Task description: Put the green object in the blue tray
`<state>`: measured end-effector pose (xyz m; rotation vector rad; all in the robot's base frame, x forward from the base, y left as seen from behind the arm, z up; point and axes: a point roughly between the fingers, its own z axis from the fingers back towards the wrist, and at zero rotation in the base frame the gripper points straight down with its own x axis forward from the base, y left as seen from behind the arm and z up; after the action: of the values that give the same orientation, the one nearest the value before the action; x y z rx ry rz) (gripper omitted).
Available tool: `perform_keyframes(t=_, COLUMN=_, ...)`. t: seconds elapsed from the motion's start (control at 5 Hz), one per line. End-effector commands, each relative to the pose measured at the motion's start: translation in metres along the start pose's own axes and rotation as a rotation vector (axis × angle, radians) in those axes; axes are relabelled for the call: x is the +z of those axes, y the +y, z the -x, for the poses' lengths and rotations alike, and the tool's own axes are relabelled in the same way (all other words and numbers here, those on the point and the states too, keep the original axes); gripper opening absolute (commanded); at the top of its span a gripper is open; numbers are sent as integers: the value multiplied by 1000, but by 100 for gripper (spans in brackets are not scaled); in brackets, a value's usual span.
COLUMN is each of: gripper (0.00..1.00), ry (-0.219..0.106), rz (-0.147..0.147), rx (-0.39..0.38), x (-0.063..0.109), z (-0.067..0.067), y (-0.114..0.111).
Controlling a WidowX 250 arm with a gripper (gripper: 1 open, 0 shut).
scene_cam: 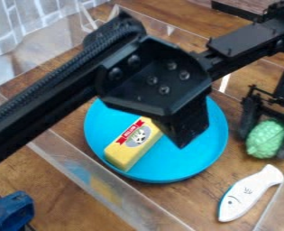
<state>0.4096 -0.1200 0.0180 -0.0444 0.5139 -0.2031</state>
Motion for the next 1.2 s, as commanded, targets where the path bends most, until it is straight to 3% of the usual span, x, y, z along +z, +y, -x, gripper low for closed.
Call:
perform_keyframes(t=0.0, gripper=100, ry=47, rz=5, rx=84, x=-12, z=-1, y=30)
perform_keyframes(t=0.2, gripper=0, ry=56, rz=-8, rx=63, x=-13, z=7, y=41)
perform_keyframes(t=0.4, gripper=0, ry=62, rz=-23, rx=39, x=-15, z=13, y=51)
perform_keyframes(t=1.0, gripper=0, ry=61, rz=82, rx=199, x=-20, z=29, y=64)
